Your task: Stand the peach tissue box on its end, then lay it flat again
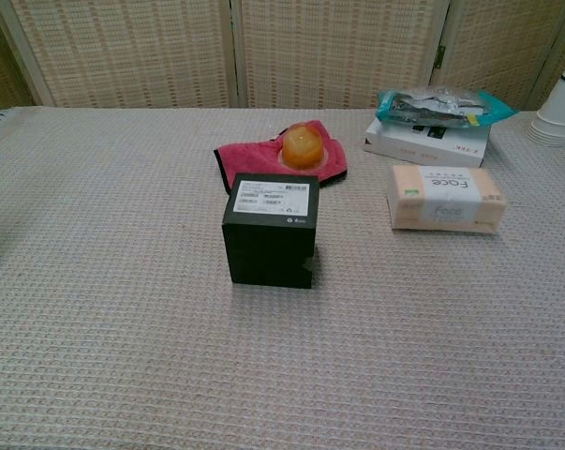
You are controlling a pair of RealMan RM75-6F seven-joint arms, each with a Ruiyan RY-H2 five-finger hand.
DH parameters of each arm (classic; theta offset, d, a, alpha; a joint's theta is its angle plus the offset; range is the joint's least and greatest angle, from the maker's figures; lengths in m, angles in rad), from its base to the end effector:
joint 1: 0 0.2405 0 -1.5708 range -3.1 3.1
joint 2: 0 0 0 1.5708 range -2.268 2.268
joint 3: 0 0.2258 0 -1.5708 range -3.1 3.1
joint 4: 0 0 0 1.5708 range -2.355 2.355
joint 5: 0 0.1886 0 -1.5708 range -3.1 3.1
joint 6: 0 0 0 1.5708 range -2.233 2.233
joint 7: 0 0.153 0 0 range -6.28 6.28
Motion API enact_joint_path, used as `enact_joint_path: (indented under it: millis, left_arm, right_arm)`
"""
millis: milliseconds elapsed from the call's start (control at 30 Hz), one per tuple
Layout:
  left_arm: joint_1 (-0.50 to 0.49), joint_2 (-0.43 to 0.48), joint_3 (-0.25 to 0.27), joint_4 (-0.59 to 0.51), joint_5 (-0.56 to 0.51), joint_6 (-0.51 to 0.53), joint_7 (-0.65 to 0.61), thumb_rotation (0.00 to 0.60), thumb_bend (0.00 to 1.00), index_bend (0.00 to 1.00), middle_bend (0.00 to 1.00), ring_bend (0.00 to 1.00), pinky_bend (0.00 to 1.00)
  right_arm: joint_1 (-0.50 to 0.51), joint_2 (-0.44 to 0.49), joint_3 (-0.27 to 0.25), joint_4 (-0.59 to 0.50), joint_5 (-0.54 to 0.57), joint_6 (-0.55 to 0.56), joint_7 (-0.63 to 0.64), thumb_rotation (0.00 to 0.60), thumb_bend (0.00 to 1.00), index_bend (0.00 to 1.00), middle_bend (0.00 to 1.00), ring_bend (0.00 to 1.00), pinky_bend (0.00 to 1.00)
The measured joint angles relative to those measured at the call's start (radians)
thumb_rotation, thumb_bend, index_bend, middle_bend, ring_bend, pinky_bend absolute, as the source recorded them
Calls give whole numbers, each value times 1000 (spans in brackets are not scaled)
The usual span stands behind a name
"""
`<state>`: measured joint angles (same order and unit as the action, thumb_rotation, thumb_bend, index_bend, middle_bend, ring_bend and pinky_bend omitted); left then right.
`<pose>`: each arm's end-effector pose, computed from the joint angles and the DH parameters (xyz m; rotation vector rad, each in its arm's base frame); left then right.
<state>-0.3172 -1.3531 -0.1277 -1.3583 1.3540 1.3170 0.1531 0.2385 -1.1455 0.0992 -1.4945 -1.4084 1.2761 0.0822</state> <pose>-0.2695 0.2683 0.1159 -1.4609 -0.7818 -0.8299 -0.2834 -0.2403 0.1548 1.4508 -0.9653 0.8773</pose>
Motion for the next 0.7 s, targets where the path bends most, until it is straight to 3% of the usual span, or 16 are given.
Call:
enact_joint_path:
  millis: [367, 700]
  left_arm:
    - [7, 22, -6, -34, -1, 10, -24, 600, 552, 176, 0, 0, 110]
    - [14, 55, -9, -58, 13, 22, -80, 600, 552, 175, 0, 0, 110]
  right_arm:
    - [34, -16, 6, -4, 15, -58, -26, 600, 8, 0, 0, 0, 0]
    - [292, -75, 76, -5, 80, -393, -114, 600, 8, 0, 0, 0, 0]
